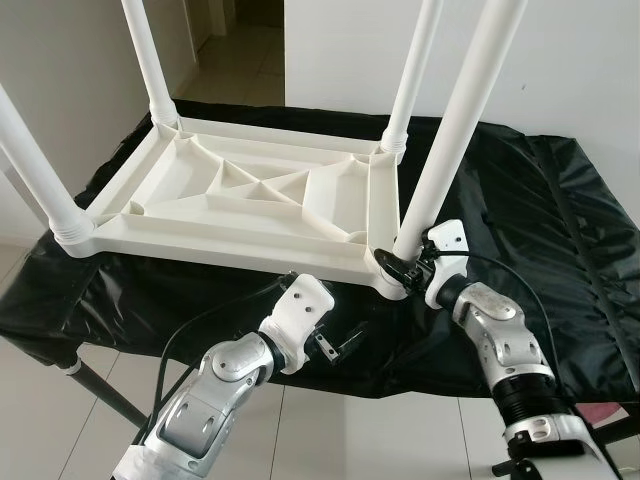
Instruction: Building children table
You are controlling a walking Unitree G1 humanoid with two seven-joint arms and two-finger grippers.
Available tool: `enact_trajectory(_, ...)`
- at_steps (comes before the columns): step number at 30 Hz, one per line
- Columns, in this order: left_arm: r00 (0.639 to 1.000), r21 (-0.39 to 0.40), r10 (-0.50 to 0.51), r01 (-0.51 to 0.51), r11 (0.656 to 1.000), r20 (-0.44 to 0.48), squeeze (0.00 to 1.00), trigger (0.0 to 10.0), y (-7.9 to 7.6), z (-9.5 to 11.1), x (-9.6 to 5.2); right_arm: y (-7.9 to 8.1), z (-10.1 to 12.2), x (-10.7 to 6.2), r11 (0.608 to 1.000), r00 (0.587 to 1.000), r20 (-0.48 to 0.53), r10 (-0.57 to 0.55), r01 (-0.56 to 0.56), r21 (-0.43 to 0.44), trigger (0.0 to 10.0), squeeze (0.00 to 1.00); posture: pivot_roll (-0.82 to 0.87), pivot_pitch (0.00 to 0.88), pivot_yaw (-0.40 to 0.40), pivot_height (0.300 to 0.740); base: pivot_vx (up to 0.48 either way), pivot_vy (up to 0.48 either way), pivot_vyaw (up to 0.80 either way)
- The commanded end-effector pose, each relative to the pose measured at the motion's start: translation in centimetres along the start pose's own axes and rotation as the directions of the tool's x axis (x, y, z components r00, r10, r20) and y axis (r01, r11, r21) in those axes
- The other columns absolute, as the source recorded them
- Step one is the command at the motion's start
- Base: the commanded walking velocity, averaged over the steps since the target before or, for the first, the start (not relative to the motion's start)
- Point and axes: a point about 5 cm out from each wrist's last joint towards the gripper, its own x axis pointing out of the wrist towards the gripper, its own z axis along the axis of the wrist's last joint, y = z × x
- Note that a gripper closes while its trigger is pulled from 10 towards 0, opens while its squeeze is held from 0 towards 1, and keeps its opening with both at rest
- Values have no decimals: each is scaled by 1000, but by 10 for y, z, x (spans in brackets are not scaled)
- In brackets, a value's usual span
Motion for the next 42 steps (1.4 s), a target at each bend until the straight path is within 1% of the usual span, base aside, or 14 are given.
enact_trajectory(1,1000,0,-17,17,1000,-19,0,10000,-4,-3,-1,1,-12,-3,997,996,-59,-61,64,44,10000,0,-12,97,2,740,0,0,0)
enact_trajectory(6,1000,-1,-12,12,1000,-22,0,10000,-3,-3,-2,0,-11,-4,978,982,-73,-174,181,102,10000,0,-6,100,-3,740,0,0,0)
enact_trajectory(9,1000,-4,-10,9,1000,-26,0,10000,-3,-3,-4,7,-10,-7,943,950,-88,-298,308,127,10000,0,-4,103,0,740,0,0,0)
enact_trajectory(12,1000,-3,-10,10,1000,-27,0,10000,-3,-4,-4,11,-10,-8,927,936,-99,-337,349,139,10000,0,-4,104,-2,740,0,0,0)
enact_trajectory(14,999,-3,-13,13,1000,-30,0,10000,-4,-4,-5,19,-10,-9,876,888,-109,-446,458,151,10000,0,-6,105,-5,740,0,0,0)
enact_trajectory(17,999,-2,-14,14,1000,-31,0,10000,-4,-4,-5,23,-9,-9,853,865,-112,-489,501,150,10000,0,-6,105,-5,740,0,0,0)
enact_trajectory(19,999,-4,-16,16,1000,-30,0,10000,-5,-4,-4,32,-8,-11,782,798,-118,-591,602,160,10000,0,-5,104,-7,740,0,0,0)
enact_trajectory(20,999,-5,-17,17,1000,-29,0,10000,-5,-4,-3,36,-8,-10,761,782,-129,-610,624,178,10000,0,-5,104,-7,740,0,0,0)
enact_trajectory(25,999,-7,-15,15,1000,-29,0,10000,-6,-4,-3,46,-1,-7,774,803,-100,-588,594,221,10000,0,-5,102,-13,740,0,0,0)
enact_trajectory(26,999,-7,-17,17,1000,-28,0,10000,-6,-4,-3,45,2,-8,783,812,-87,-577,580,224,10000,98,-4,100,-14,740,0,0,0)
enact_trajectory(28,999,-7,-18,18,1000,-27,0,10000,-6,-3,-3,44,3,-9,789,818,-78,-570,572,226,10000,98,-4,100,-14,740,0,0,0)
enact_trajectory(29,999,-6,-18,18,1000,-27,0,10000,-6,-3,-3,42,4,-10,792,819,-69,-569,569,223,10000,1000,-4,100,-14,740,0,0,0)
enact_trajectory(41,1000,-7,-17,17,1000,-26,0,10000,-7,-4,-1,30,15,-19,831,847,2,-532,521,194,10000,1000,-9,92,-26,740,0,0,0)
enact_trajectory(42,1000,-7,-14,14,1000,-23,0,10000,-6,-3,-1,29,16,-18,861,876,15,-483,472,192,10000,549,-9,92,-26,740,0,0,0)
